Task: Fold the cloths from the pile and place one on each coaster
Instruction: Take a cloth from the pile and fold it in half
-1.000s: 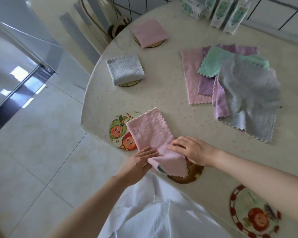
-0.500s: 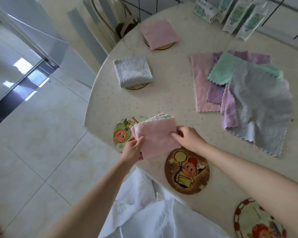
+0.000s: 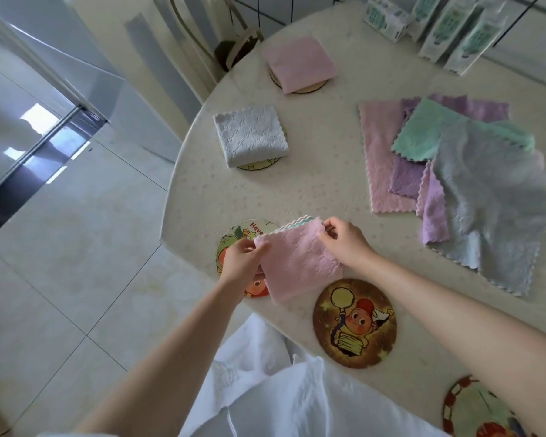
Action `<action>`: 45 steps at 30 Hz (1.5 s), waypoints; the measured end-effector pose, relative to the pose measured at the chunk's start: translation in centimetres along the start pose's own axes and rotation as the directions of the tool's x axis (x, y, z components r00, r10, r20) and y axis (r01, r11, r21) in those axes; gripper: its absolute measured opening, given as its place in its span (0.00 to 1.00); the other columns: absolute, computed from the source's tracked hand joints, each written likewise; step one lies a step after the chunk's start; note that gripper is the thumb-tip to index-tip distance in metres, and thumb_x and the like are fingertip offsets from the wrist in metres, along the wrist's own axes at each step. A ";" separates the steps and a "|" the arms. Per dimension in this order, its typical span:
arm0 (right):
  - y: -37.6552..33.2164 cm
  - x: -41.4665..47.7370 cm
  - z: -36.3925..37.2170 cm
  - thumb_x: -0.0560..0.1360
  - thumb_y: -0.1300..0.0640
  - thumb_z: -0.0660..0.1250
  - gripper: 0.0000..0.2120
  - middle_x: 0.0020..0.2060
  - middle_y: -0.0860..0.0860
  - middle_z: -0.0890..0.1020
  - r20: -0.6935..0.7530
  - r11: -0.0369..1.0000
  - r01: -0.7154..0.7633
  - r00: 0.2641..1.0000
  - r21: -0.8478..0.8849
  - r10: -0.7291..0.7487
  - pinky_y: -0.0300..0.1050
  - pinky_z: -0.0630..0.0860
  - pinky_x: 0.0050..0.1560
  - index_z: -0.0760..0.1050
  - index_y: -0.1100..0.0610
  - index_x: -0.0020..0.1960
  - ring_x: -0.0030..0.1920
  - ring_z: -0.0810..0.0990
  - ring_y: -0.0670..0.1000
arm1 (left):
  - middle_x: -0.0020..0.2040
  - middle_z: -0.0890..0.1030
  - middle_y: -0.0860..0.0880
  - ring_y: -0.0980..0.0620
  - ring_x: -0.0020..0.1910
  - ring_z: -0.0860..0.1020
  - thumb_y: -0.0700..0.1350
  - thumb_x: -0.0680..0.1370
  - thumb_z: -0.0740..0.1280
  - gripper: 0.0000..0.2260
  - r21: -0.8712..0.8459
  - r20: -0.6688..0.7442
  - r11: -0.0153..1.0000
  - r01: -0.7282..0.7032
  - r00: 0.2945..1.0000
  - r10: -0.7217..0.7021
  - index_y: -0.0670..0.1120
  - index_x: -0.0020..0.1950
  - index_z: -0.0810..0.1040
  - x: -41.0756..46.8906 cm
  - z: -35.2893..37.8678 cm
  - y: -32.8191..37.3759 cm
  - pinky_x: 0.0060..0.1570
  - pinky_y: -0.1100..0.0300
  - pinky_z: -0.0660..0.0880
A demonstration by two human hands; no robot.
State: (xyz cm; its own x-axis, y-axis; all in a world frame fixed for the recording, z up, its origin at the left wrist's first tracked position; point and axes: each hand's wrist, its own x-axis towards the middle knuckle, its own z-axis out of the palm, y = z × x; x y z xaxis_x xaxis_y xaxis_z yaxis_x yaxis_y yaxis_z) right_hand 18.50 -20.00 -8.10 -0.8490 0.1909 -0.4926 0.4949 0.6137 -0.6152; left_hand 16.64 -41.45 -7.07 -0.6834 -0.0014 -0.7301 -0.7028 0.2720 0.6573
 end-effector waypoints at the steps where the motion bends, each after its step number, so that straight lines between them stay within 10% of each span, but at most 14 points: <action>1: -0.1 0.1 0.1 0.77 0.53 0.62 0.08 0.45 0.50 0.79 -0.007 1.000 0.011 1.000 -0.006 -0.011 0.48 0.75 0.48 0.73 0.55 0.52 0.46 0.78 0.51 | 0.47 0.82 0.41 0.45 0.41 0.84 0.46 0.76 0.69 0.11 0.009 -0.011 1.000 -0.011 1.000 0.011 0.41 0.53 0.76 0.4 0.0 0.3 0.36 0.51 0.82; 7: -0.5 0.9 0.7 0.76 0.51 0.65 0.06 0.36 0.46 0.78 -0.059 0.998 0.020 0.998 -0.057 -0.023 0.44 0.75 0.41 0.75 0.53 0.46 0.39 0.78 0.50 | 0.43 0.82 0.39 0.39 0.39 0.83 0.48 0.75 0.68 0.09 0.059 -0.126 0.998 -0.014 0.992 0.021 0.43 0.45 0.75 0.9 -0.4 -0.9 0.35 0.41 0.81; 12: -0.9 1.1 1.3 0.76 0.49 0.65 0.07 0.36 0.47 0.79 -0.095 0.989 -0.014 0.995 -0.147 0.000 0.46 0.76 0.39 0.74 0.53 0.45 0.39 0.78 0.52 | 0.40 0.80 0.53 0.51 0.41 0.79 0.56 0.74 0.67 0.10 0.323 -0.269 0.946 -0.029 0.955 0.122 0.50 0.43 0.77 1.1 -1.0 -1.2 0.43 0.54 0.78; 25: 0.7 -4.0 2.4 0.70 0.41 0.69 0.29 0.60 0.52 0.71 -0.082 0.959 -0.143 0.988 -0.243 0.127 0.46 0.74 0.48 0.64 0.55 0.64 0.52 0.77 0.53 | 0.55 0.75 0.49 0.47 0.51 0.78 0.53 0.68 0.75 0.29 0.357 -0.171 0.934 0.008 0.984 0.057 0.46 0.63 0.68 0.3 0.7 -0.6 0.51 0.49 0.78; 31: 1.4 -4.4 2.5 0.71 0.49 0.72 0.23 0.52 0.52 0.77 -0.127 0.969 -0.198 0.975 -0.151 0.179 0.41 0.72 0.42 0.68 0.57 0.59 0.47 0.79 0.49 | 0.54 0.75 0.48 0.46 0.52 0.77 0.47 0.67 0.74 0.25 0.249 -0.157 0.968 0.039 0.988 0.000 0.48 0.60 0.68 0.7 1.0 -0.2 0.53 0.49 0.77; 38: 1.0 -4.4 2.1 0.70 0.49 0.73 0.21 0.48 0.52 0.79 -0.077 0.952 -0.300 0.952 -0.059 0.295 0.41 0.69 0.43 0.70 0.58 0.56 0.45 0.74 0.51 | 0.45 0.82 0.43 0.49 0.38 0.80 0.41 0.69 0.71 0.12 0.079 -0.024 0.996 0.047 0.999 -0.046 0.41 0.51 0.77 0.6 0.4 0.8 0.32 0.58 0.77; 45: 0.3 -4.2 1.0 0.70 0.53 0.70 0.11 0.40 0.54 0.81 0.146 0.860 -0.404 0.915 0.310 0.377 0.44 0.74 0.43 0.76 0.60 0.46 0.41 0.80 0.52 | 0.47 0.81 0.38 0.41 0.43 0.81 0.43 0.69 0.70 0.12 -0.020 0.108 1.000 -0.009 0.994 0.011 0.39 0.50 0.76 0.3 -1.6 2.0 0.46 0.40 0.79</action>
State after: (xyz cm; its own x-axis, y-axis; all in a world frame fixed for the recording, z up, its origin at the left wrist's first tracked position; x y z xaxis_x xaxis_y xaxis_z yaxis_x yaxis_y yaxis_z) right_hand 22.40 -21.36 -6.87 -0.5628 0.2938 -0.7726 0.8265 0.2130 -0.5211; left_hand 14.69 -42.38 -5.65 -0.6656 0.1053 -0.7388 -0.7006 0.2530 0.6672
